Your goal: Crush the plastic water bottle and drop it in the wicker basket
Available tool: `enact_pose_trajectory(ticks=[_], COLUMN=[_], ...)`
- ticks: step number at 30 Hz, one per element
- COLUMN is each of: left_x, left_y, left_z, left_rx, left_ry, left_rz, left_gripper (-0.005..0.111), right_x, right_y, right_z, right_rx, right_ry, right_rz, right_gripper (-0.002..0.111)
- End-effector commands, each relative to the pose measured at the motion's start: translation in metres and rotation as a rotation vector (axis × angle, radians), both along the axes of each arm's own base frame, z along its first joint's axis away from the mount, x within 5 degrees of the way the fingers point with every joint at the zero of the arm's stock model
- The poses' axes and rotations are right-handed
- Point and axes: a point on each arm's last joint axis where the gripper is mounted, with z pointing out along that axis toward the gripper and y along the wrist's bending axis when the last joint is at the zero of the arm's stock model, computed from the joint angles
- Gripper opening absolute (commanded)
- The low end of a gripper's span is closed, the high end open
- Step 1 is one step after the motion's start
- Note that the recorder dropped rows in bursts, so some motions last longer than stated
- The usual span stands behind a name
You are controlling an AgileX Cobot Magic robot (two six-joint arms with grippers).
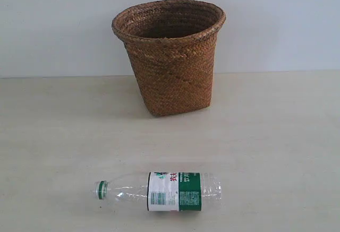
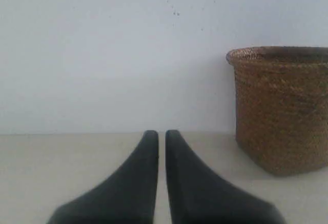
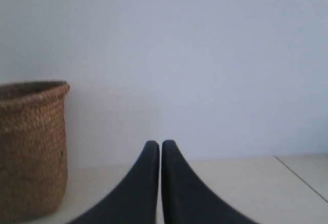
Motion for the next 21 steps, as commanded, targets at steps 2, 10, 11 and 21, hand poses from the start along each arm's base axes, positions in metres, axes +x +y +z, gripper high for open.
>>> enact_pose_trajectory(ticks=[2,10,11,21], left_x=[-0.002,0.013,0.024,0.119], left_y=[0.001,0.000,0.000,-0.006], left_z=[0.013,0.068,0.082,0.137], left_rx=[-0.151,-0.179,-0.176,-0.056], left_ry=[-0.144,-0.164,-0.140,0.194], left_rz=[-0.015,-0.020,-0.018,0.005], left_gripper=[0.004,0.004,0.004,0.004], right_x=[-0.006,-0.006,0.001,0.063], right_y=[-0.001,0.000,0.000,-0.001], right_z=[0.019,0.087,0.098,0.154], right_rx=[0.151,0.145,0.140,-0.004], right_ry=[-0.225,-0.249,-0.221,0.099], right_rz=[0.040,0.045,0.043,0.006], right_gripper=[0.000,0.000,0.000,0.000])
